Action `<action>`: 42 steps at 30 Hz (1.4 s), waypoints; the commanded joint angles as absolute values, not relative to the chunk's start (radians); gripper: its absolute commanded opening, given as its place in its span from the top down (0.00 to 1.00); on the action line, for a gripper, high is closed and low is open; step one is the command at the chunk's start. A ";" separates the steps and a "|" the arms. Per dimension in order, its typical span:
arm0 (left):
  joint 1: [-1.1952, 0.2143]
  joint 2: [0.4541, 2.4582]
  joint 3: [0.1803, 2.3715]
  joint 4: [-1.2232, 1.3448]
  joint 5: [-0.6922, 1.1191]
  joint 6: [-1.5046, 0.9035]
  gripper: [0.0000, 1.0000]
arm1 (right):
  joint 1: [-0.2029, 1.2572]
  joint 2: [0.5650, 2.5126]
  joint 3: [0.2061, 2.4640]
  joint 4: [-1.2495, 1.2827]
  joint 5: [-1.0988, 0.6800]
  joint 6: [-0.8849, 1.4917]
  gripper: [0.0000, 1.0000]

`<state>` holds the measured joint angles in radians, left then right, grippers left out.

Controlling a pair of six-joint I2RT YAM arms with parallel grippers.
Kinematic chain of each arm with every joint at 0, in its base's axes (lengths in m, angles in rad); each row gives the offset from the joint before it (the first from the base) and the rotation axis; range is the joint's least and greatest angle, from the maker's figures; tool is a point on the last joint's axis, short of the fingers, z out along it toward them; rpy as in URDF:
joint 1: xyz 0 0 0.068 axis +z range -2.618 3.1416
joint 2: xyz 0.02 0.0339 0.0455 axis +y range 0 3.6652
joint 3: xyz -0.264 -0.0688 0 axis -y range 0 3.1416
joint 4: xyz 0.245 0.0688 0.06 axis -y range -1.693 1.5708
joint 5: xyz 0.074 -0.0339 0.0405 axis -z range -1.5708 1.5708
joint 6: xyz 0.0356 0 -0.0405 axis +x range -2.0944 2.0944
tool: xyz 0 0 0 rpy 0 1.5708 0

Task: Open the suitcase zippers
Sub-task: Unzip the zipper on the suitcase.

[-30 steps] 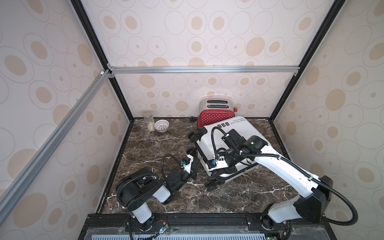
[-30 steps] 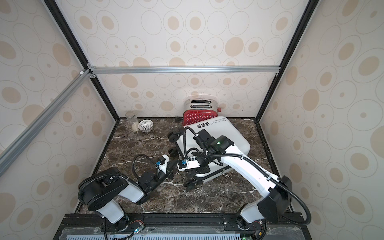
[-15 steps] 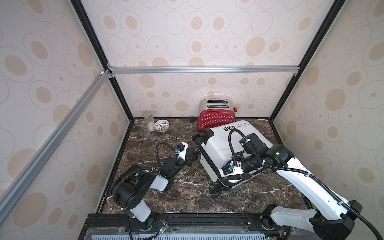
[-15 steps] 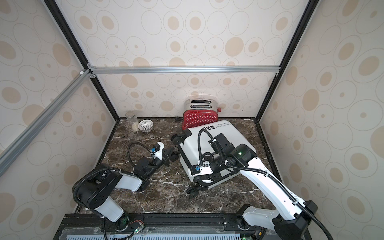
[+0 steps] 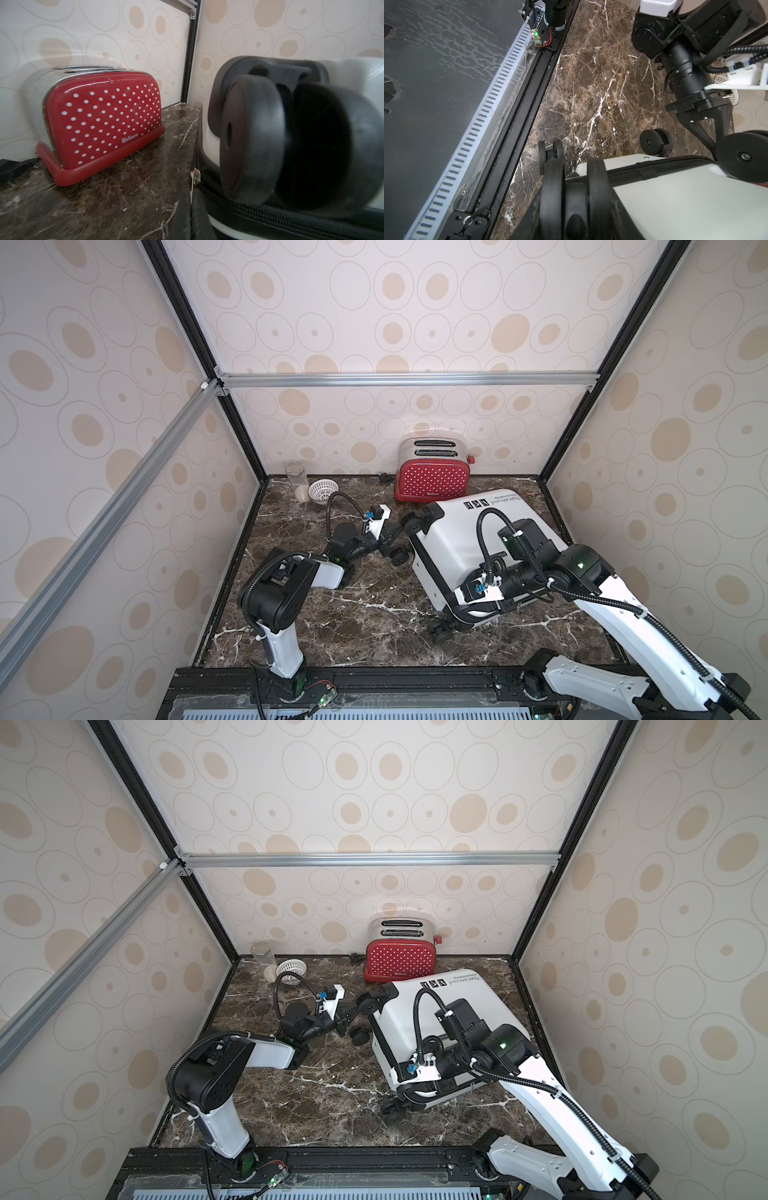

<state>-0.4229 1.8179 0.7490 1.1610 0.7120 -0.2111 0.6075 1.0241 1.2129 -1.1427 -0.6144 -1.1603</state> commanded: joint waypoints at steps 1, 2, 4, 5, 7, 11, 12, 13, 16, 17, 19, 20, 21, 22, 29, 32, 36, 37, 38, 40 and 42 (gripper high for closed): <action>-0.374 1.855 0.826 1.095 0.766 -0.187 1.00 | 0.606 0.977 1.228 -1.161 -0.811 -1.171 1.00; -0.370 1.867 0.842 1.089 0.786 -0.188 1.00 | 0.603 0.977 1.226 -1.160 -0.821 -1.178 1.00; -0.368 1.898 0.891 1.054 0.843 -0.180 1.00 | 0.600 0.979 1.226 -1.162 -0.845 -1.191 1.00; -0.368 1.918 0.915 1.041 0.864 -0.185 1.00 | 0.599 0.978 1.231 -1.167 -0.856 -1.199 1.00; -0.368 1.962 0.943 1.096 0.906 -0.231 1.00 | 0.594 0.971 1.239 -1.167 -0.877 -1.208 1.00; -0.384 2.034 1.005 1.161 0.961 -0.289 1.00 | 0.585 0.962 1.235 -1.141 -0.938 -1.215 1.00; -0.395 2.037 1.020 1.117 0.960 -0.253 1.00 | 0.584 0.966 1.238 -1.141 -0.947 -1.219 1.00; -0.408 2.037 1.038 1.063 0.956 -0.212 1.00 | 0.584 0.969 1.237 -1.141 -0.953 -1.222 1.00; -0.434 2.051 1.082 0.988 0.953 -0.152 1.00 | 0.583 0.994 1.246 -1.149 -0.982 -1.247 1.00; -0.434 2.069 1.092 1.014 0.966 -0.173 1.00 | 0.581 1.000 1.252 -1.156 -0.991 -1.258 1.00; -0.436 2.106 1.113 1.070 0.995 -0.217 1.00 | 0.579 1.005 1.252 -1.160 -1.006 -1.270 1.00; -0.440 2.130 1.129 1.106 1.013 -0.247 1.00 | 0.578 1.006 1.249 -1.157 -1.011 -1.272 1.00; -0.444 2.151 1.144 1.129 1.023 -0.265 1.00 | 0.575 1.008 1.244 -1.154 -1.016 -1.272 1.00; -0.448 2.167 1.157 1.144 1.030 -0.275 1.00 | 0.575 1.009 1.241 -1.152 -1.017 -1.272 1.00; -0.476 2.239 1.280 1.113 1.076 -0.254 1.00 | 0.565 1.026 1.204 -1.129 -1.045 -1.269 1.00; -0.507 2.256 1.347 0.970 1.073 -0.146 1.00 | 0.563 1.048 1.202 -1.132 -1.067 -1.282 1.00; -0.525 2.314 1.422 0.995 1.086 -0.174 1.00 | 0.562 1.061 1.199 -1.131 -1.075 -1.290 1.00; -0.529 2.331 1.444 0.999 1.095 -0.180 1.00 | 0.561 1.062 1.198 -1.130 -1.079 -1.290 1.00; -0.535 2.348 1.472 0.989 1.100 -0.175 1.00 | 0.562 1.064 1.195 -1.129 -1.084 -1.290 1.00; -0.543 2.378 1.524 0.970 1.110 -0.170 1.00 | 0.561 1.070 1.194 -1.129 -1.100 -1.294 1.00; -0.554 2.406 1.567 0.962 1.121 -0.168 1.00 | 0.559 1.077 1.192 -1.130 -1.117 -1.299 1.00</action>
